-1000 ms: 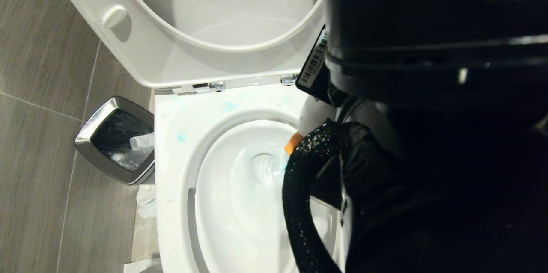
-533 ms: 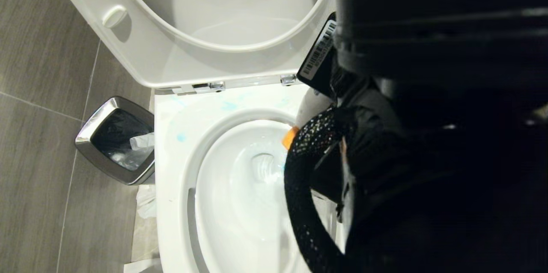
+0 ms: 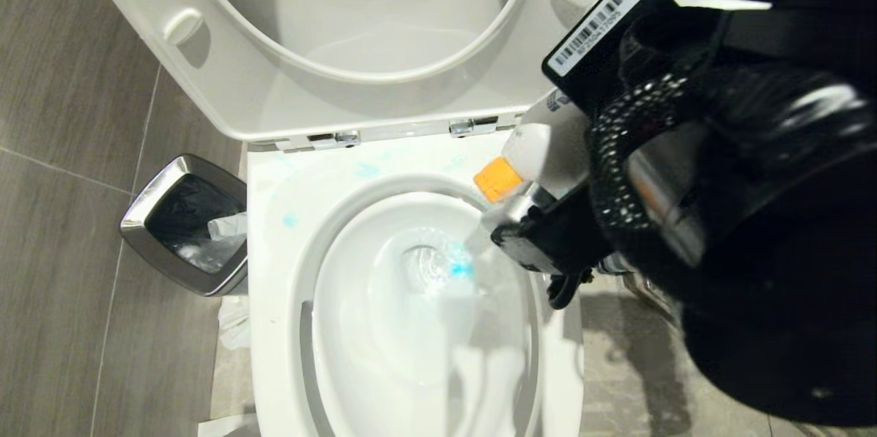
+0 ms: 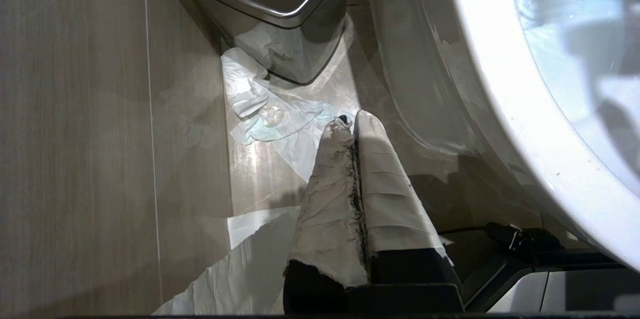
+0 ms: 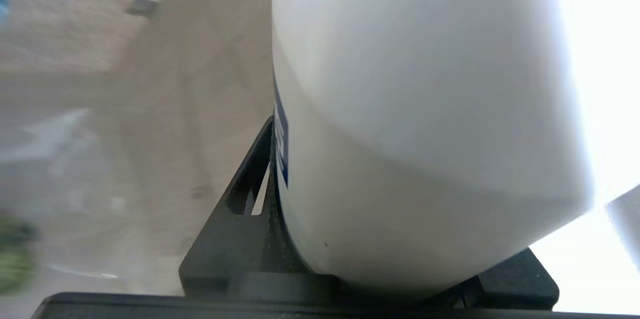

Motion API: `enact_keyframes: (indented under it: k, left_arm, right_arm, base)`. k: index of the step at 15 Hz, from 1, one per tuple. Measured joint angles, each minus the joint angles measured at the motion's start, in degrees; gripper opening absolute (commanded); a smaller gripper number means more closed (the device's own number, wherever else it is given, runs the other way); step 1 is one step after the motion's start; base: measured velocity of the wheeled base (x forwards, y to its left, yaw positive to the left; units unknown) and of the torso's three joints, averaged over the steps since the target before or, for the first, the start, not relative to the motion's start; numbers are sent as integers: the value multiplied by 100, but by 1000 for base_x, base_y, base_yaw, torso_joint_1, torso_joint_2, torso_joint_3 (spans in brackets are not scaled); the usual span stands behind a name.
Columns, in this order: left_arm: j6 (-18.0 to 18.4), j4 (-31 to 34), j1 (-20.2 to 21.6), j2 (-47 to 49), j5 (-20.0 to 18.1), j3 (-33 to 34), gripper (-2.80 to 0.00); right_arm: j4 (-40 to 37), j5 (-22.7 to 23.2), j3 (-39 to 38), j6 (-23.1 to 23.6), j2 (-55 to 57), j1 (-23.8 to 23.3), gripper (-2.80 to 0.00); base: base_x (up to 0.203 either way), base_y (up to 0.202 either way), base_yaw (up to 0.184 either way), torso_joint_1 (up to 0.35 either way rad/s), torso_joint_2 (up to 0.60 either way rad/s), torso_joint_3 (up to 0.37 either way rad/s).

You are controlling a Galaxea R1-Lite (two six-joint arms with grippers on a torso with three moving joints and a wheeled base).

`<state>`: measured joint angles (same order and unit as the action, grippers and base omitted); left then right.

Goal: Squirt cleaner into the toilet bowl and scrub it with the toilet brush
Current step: Pour in the cleaning agent, then place the cleaning agent on the floor

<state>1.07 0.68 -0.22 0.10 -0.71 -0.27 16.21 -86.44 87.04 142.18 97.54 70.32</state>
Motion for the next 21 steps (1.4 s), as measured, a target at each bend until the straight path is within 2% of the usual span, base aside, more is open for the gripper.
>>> enact_keyframes:
  k: [5,9,13,16,19,21]
  left_arm:
    - [-2,0,0,0,5,2,-280]
    - [-6,0,0,0,-2,2,-280]
    - [-2,2,-2,0,0,2,-280]
    - [-3,1,0,0,0,2,-280]
    - [-2,2,1,0,2,2,-280]
    - [-2,2,0,0,2,0,-280]
  right_arm:
    - [1514,-75,-1042,-9,-616,-70,-280]
    - [3425,-79,-1648,-6,-886,-70,-280]
    - [5546,-82,-1820,0,-954,-70,-280]
    - [6970,-84,-1658,-48,-982,-72,-280]
    - [7102,-84,-1058,-471,-1039,-72,-280]
    - [7105,-75,-462,-555,-1030,-72,-280]
  base:
    - [0,0,0,0,0,0]
    - [0,0,0,0,0,0]
    - [0,0,0,0,0,0]
    - [0,0,0,0,0,0]
    - [0,0,0,0,0,0]
    - [0,0,0,0,0,0]
